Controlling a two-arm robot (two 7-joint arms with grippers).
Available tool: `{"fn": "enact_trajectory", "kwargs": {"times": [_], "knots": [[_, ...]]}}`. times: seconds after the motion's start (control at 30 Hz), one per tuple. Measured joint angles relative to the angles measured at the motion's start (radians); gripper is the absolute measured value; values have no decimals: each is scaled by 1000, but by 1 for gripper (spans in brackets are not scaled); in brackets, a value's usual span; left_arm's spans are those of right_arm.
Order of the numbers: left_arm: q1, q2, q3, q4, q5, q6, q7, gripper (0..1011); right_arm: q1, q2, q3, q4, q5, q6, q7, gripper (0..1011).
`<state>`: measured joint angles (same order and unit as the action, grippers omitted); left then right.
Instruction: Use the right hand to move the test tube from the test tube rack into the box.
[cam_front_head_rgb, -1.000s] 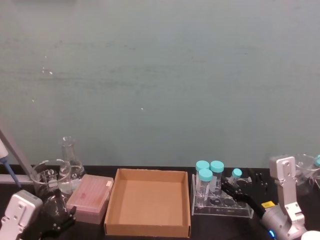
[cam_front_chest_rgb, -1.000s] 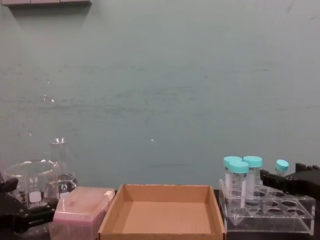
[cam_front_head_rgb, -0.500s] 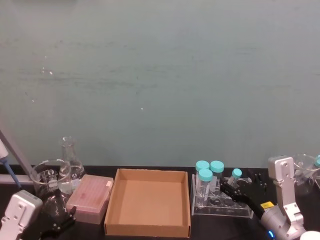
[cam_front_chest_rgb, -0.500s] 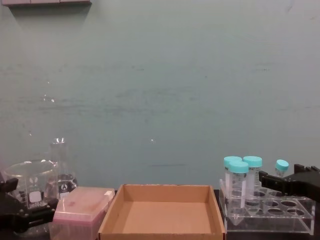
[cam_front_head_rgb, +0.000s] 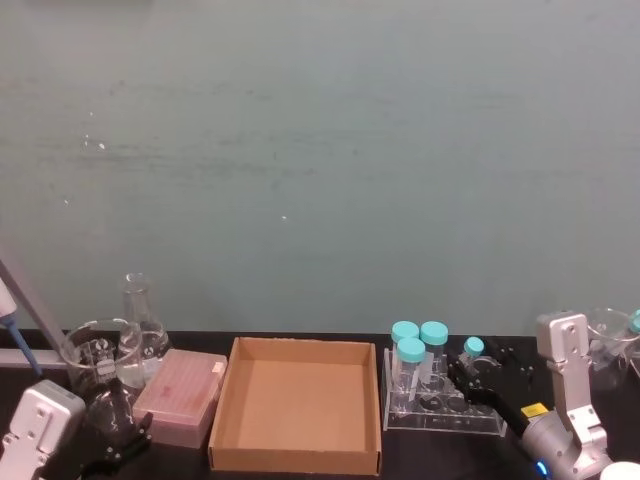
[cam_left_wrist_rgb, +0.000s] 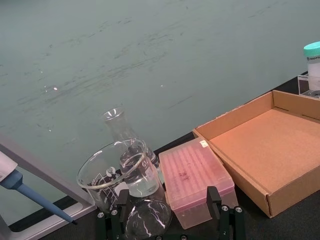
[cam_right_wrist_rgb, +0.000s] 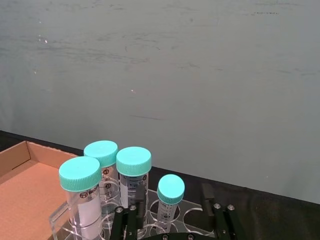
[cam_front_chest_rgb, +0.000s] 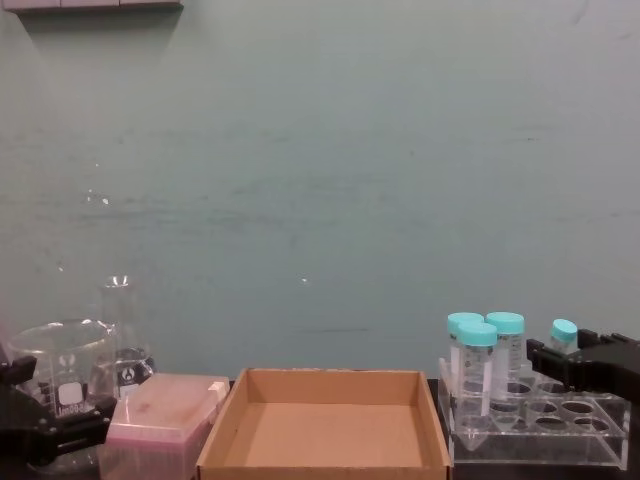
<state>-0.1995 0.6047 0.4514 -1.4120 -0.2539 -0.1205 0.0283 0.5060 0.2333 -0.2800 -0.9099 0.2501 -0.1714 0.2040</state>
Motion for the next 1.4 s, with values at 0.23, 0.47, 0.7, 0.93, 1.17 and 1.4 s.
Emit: {"fn": "enact_trajectory", "kwargs": {"times": [0.23, 0.47, 0.7, 0.93, 1.17, 1.4], "knots": [[0, 0, 0, 0, 0, 0, 0, 1000, -1, 0, 0, -1, 0, 1, 0, 486], [0, 0, 0, 0, 0, 0, 0, 1000, -1, 0, 0, -1, 1, 1, 0, 262], [0, 0, 0, 0, 0, 0, 0, 1000, -1, 0, 0, -1, 1, 1, 0, 209], [0, 0, 0, 0, 0, 0, 0, 1000, -10, -4, 11, -12, -11, 1, -1, 209], [0, 0, 0, 0, 0, 0, 0, 1000, -23, -10, 32, -39, -12, 0, 13, 209], [0, 0, 0, 0, 0, 0, 0, 1000, -35, -13, 63, -88, -4, 7, 35, 208]]}}
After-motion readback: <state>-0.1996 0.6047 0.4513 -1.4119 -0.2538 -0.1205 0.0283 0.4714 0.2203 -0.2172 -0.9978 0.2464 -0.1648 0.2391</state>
